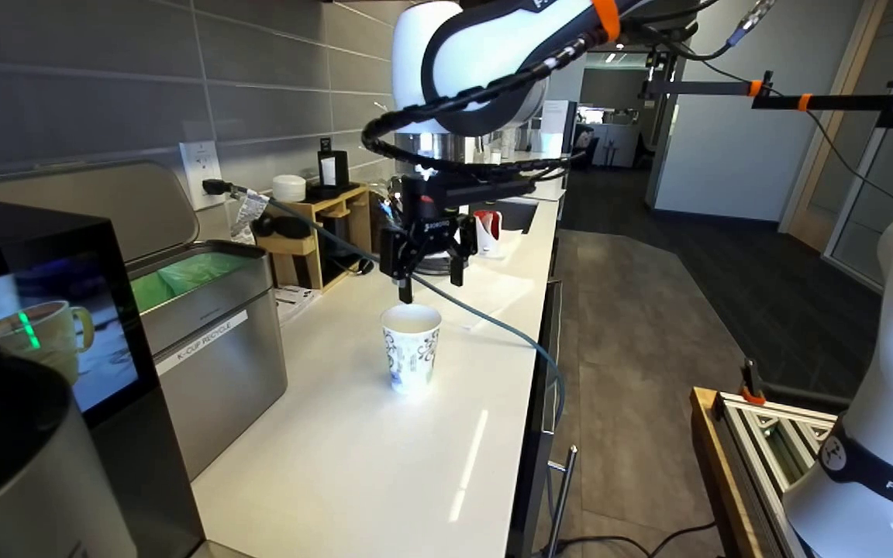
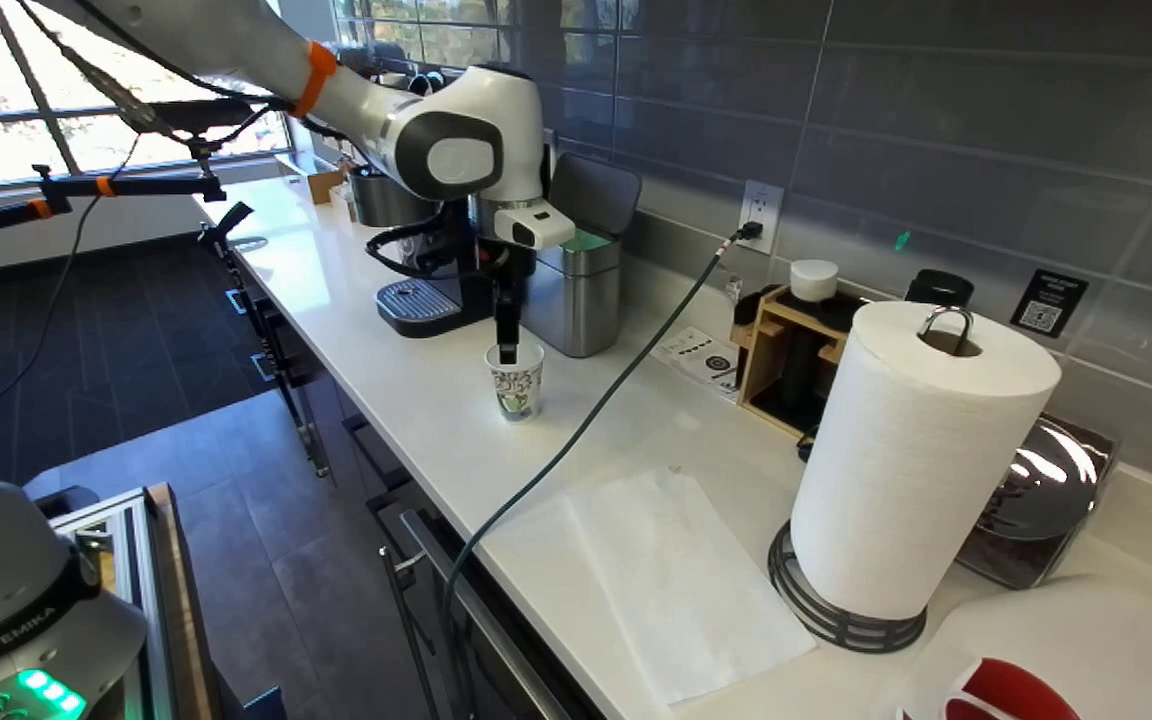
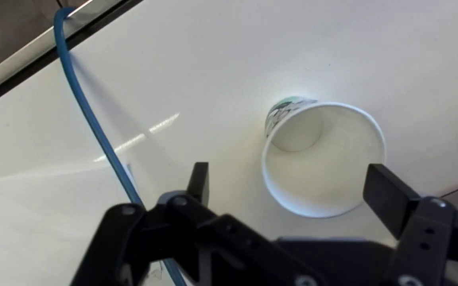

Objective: Place the coffee cup upright.

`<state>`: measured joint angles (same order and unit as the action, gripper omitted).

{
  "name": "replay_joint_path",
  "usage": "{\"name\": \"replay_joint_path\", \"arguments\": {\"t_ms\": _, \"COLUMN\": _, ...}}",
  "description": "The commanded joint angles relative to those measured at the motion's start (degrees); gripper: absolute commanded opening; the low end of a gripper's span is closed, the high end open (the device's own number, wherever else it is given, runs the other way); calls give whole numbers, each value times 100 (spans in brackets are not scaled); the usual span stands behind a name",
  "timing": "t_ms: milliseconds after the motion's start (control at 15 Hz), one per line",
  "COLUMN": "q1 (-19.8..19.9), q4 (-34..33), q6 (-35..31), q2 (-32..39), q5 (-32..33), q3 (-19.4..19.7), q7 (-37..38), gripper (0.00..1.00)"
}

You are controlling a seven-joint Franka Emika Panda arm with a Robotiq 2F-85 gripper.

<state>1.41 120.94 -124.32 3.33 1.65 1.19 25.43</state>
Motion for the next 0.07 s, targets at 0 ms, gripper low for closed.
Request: {"name": "replay_joint_path", "arguments": {"t_ms": 0, "q1": -20, "q4": 49, "q6": -1, "q2": -109, "q5": 10, "q3": 22, "q7": -34, "gripper": 100}}
